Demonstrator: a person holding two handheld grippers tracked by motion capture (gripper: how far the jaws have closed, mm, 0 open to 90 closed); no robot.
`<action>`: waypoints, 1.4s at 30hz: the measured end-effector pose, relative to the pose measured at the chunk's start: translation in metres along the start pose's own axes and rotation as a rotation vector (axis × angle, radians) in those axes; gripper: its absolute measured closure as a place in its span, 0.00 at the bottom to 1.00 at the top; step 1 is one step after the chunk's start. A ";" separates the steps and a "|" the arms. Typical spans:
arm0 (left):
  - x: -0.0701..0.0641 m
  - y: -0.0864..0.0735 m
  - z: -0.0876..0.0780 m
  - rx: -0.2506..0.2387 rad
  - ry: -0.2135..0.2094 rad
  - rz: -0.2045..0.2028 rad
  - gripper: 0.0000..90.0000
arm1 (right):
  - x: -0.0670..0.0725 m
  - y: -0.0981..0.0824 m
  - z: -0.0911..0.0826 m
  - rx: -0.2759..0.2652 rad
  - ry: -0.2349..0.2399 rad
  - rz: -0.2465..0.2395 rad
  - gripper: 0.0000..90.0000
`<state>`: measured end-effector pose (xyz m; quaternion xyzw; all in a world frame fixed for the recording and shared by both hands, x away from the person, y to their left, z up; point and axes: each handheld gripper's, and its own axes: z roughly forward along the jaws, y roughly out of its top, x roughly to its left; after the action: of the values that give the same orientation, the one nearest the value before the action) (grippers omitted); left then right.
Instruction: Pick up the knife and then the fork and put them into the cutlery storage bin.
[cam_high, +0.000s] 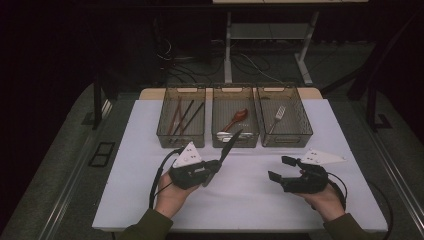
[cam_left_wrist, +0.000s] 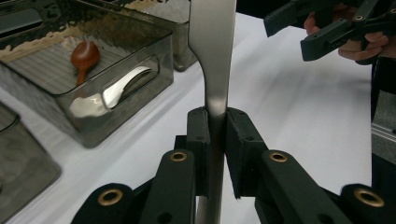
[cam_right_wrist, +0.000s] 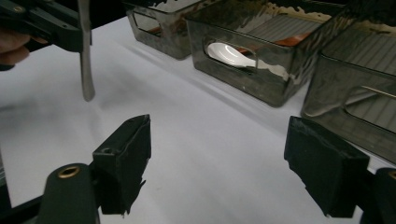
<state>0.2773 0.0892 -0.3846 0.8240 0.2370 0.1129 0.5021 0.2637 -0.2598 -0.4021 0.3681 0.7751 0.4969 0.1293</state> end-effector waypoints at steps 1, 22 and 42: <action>-0.001 0.000 0.002 0.000 -0.002 -0.002 0.89 | 0.001 0.001 0.001 0.004 0.003 -0.002 0.28; -0.026 0.012 0.047 0.017 0.011 0.018 0.89 | 0.030 0.041 0.040 -0.054 0.188 0.040 0.71; -0.021 0.014 0.051 -0.014 0.007 -0.016 0.88 | 0.028 0.052 0.054 -0.086 0.218 0.077 0.99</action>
<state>0.2848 0.0336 -0.3952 0.8180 0.2446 0.1136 0.5080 0.2978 -0.1920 -0.3782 0.3352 0.7480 0.5714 0.0407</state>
